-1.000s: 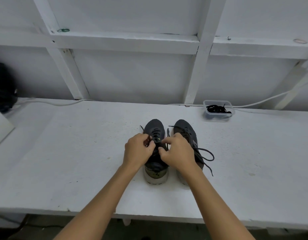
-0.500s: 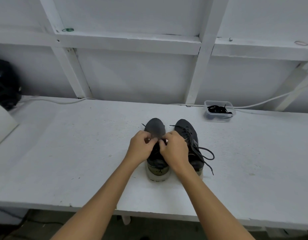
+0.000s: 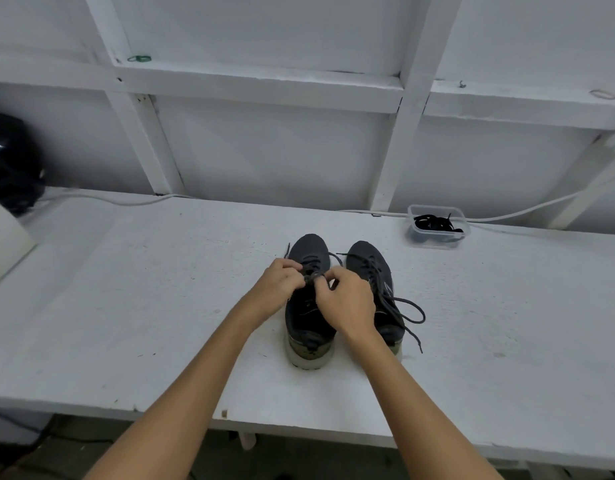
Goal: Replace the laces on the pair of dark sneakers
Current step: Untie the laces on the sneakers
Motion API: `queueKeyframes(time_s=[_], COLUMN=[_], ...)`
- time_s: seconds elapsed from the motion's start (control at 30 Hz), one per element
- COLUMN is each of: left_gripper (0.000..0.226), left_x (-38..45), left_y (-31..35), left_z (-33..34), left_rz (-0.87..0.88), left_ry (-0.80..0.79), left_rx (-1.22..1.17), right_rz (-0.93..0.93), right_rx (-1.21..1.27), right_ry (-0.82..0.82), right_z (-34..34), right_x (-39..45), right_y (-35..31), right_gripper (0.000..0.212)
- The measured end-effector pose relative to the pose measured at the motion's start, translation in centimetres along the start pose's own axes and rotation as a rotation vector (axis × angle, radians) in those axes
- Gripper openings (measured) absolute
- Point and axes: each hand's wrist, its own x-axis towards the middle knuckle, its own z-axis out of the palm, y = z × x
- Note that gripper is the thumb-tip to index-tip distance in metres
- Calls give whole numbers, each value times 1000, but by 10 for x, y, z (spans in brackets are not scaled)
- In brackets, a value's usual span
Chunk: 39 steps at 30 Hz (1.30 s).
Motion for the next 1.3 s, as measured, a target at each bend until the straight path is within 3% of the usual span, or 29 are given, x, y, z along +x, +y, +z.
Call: queueKeyframes(time_s=[0.03, 0.1, 0.17, 0.3, 0.4, 0.43, 0.5, 0.6, 0.7, 0.77, 0.83, 0.97, 1.1, 1.23, 1.3], left_gripper=[7, 19, 21, 36, 39, 37, 35, 38, 46, 30, 10, 17, 28, 26, 17], left_x=[1, 6, 8, 10, 7, 5, 3, 0, 6, 12, 18, 27, 36, 42, 46], left_y=[-2, -9, -9, 0, 1, 1, -1, -2, 5, 13, 21, 33, 32, 36, 39], left_z=[-4, -12, -16, -26, -43, -46, -44, -25, -7, 0, 3, -2, -1, 8, 9], left_rz=[27, 94, 105, -65, -70, -74, -77, -20, 61, 146, 138, -54, 26, 17, 51], left_ry=[-39, -62, 47, 313, 293, 277, 246, 105, 40, 37, 57, 26, 6, -111, -43], left_rx=[92, 247, 205, -354, -682, -666, -372, -58, 165, 348, 329, -122, 51, 23, 8], right_rz=[21, 53, 57, 40, 72, 108, 168, 119, 24, -6, -26, -10, -36, -54, -47], right_rx=[65, 175, 162, 191, 247, 289, 354, 363, 423, 500, 575, 755, 757, 773, 778], right_ry=[-25, -59, -39, 73, 113, 83, 17, -22, -155, -229, -270, -396, -488, -541, -552], right_z=[-2, -8, -14, -23, -34, -38, -43, -46, -50, -51, -53, -61, -68, -71, -74], right_x=[2, 4, 7, 17, 29, 34, 40, 49, 51, 52, 53, 57, 62, 65, 67], right_y=[0, 1, 1, -2, 0, 1, 1, 0, -5, -5, -4, -1, 1, -1, -2], right_gripper=[15, 14, 14, 25, 30, 28, 34, 51, 36, 38, 37, 31, 24, 24, 18])
